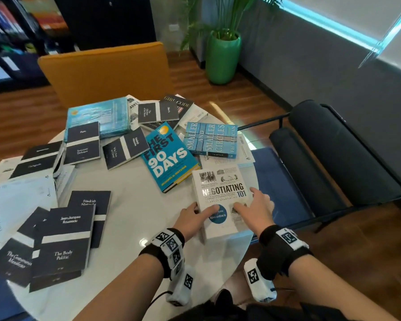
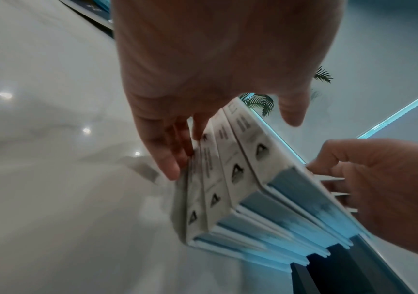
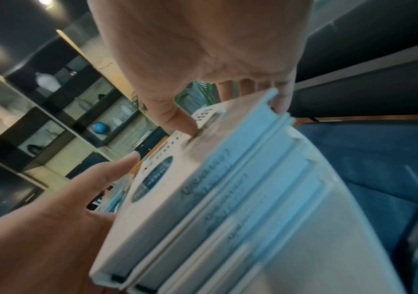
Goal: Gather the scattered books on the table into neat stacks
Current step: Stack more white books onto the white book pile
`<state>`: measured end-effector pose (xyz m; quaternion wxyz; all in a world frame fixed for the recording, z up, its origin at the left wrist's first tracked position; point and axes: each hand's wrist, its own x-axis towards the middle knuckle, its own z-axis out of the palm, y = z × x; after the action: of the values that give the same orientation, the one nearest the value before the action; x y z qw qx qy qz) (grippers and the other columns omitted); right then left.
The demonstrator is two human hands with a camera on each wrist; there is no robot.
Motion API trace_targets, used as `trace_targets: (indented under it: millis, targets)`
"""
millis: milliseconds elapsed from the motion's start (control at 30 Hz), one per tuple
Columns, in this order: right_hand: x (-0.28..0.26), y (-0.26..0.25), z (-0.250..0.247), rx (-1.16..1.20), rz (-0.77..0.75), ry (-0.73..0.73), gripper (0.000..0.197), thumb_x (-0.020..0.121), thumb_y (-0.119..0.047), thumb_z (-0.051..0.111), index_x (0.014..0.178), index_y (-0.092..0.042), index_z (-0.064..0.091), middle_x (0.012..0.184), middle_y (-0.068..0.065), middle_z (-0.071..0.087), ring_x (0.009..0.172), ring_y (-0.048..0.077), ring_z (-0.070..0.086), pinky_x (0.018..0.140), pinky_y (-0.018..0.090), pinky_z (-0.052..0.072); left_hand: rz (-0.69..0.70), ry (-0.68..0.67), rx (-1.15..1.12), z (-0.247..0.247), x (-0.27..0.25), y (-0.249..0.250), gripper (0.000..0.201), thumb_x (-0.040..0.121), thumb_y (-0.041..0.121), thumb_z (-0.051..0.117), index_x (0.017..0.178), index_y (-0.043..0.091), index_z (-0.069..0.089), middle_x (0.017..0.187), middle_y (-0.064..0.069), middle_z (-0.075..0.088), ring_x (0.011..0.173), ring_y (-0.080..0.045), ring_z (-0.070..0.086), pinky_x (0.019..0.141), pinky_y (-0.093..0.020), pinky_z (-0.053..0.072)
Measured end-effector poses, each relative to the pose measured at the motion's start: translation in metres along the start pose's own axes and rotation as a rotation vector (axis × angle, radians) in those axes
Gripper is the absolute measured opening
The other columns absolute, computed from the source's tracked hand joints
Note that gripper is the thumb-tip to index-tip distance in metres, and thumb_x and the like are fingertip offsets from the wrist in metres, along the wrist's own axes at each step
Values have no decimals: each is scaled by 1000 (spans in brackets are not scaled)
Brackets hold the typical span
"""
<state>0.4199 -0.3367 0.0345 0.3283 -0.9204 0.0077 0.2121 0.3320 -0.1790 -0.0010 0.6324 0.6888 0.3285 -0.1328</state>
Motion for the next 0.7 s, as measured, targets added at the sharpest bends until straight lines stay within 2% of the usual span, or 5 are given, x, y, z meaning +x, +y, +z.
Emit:
trace_targets:
  millis: [133, 267, 333, 400, 700]
  targets:
    - [2, -33, 0, -146, -121, 84, 66, 81, -31, 65, 140, -23, 36, 139, 6, 35, 127, 26, 30, 109, 43, 29, -24, 147, -80, -35, 6, 6, 41, 93, 60, 43, 102, 23, 58, 93, 4, 59, 89, -16, 57, 92, -36, 45]
    - [17, -84, 13, -180, -251, 58, 51, 87, -34, 59, 135, -24, 46, 136, 5, 44, 127, 24, 34, 108, 39, 29, -26, 436, -82, -80, 41, -4, 47, 93, 46, 52, 70, 6, 53, 62, 0, 47, 66, -23, 47, 79, -46, 53]
    - [29, -108, 26, -238, -313, 37, 46, 88, -36, 55, 132, -24, 51, 133, 5, 51, 125, 25, 39, 104, 39, 33, -87, 470, -52, -98, 59, -9, 51, 88, 49, 55, 107, 2, 64, 93, -9, 65, 87, -29, 61, 90, -51, 54]
    - [44, -130, 40, -329, -339, 0, 45, 89, -37, 52, 131, -21, 53, 130, 6, 55, 123, 27, 41, 101, 40, 36, -142, 435, -21, -109, 70, -10, 62, 90, 47, 55, 137, 8, 49, 131, -16, 56, 116, -35, 56, 99, -51, 49]
    - [88, -185, 81, -764, -129, -326, 32, 97, -33, 38, 119, -16, 55, 129, 8, 58, 125, 30, 50, 113, 51, 26, -38, 302, 19, -122, 82, -3, 37, 96, 28, 53, 129, 10, 57, 122, -12, 64, 111, -33, 61, 94, -44, 50]
